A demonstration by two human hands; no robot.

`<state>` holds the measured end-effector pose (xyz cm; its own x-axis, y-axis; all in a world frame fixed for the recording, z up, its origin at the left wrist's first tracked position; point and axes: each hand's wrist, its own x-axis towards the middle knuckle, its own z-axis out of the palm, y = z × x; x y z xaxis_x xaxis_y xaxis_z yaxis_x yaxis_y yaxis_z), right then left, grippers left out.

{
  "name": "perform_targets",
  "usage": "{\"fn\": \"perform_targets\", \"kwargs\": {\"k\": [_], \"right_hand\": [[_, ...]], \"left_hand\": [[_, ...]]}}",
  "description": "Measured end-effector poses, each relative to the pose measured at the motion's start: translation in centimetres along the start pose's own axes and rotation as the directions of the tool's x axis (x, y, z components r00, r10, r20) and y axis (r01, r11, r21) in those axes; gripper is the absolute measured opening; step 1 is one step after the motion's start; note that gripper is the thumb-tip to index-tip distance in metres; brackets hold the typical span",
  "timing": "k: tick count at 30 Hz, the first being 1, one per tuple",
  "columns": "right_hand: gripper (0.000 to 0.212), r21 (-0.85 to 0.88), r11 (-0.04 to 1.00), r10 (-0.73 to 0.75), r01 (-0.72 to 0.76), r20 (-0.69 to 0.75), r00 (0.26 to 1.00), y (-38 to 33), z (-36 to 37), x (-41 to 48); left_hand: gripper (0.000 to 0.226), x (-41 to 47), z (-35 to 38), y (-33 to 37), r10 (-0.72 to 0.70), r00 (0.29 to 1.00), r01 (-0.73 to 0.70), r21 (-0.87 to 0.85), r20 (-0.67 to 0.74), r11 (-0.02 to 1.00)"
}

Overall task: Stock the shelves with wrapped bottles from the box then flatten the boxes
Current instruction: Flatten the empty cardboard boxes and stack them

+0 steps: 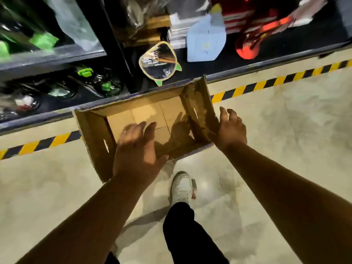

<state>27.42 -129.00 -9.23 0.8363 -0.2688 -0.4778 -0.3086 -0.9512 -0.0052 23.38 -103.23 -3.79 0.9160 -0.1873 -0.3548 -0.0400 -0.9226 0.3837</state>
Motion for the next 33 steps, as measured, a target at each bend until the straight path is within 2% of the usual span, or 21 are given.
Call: {"fn": "perform_targets", "kwargs": {"k": [5,8,12,21,24,27,30,33], "right_hand": [[0.096,0.199,0.974,0.08,-0.107,0.144,0.986,2.0,4.7,5.5],[0.075,0.28,0.947,0.099,-0.157,0.21,0.973,2.4,6.5,7.8],[0.034,0.25,0.96,0.07,-0.128,0.229,0.971,3.5,7.6,8.6],[0.004,0.307,0.952,-0.045,-0.021,0.205,0.978,3.0,4.1,4.6],[0.003,0.329,0.943,-0.09,0.037,0.144,0.985,2.0,3.0,1.9],[0.02,0.344,0.931,-0.158,0.122,0.079,0.984,0.7,2.3,-1.8],[0.029,0.361,0.896,-0.24,0.259,-0.098,0.966,-1.3,2.0,-5.7],[0.038,0.323,0.885,-0.282,0.336,-0.204,0.938,-3.9,1.6,-9.3]], "left_hand": [[0.089,2.2,3.3,0.2,-0.004,0.997,-0.005,0.112,0.081,0.994],[0.085,3.6,5.0,0.1,-0.017,0.992,-0.001,0.136,0.126,0.991],[0.087,5.3,6.5,1.5,-0.046,0.992,0.03,0.141,0.114,0.99],[0.079,7.4,4.4,7.1,-0.116,0.985,0.114,0.026,0.125,0.993],[0.073,7.4,3.2,7.9,-0.149,0.982,0.158,-0.069,0.118,0.985],[0.068,7.1,1.9,8.1,-0.219,0.969,0.238,-0.185,0.116,0.953],[0.064,6.2,0.7,7.5,-0.299,0.946,0.323,-0.309,0.125,0.895],[0.066,4.8,-0.8,6.5,-0.334,0.932,0.362,-0.404,0.141,0.84]]}}
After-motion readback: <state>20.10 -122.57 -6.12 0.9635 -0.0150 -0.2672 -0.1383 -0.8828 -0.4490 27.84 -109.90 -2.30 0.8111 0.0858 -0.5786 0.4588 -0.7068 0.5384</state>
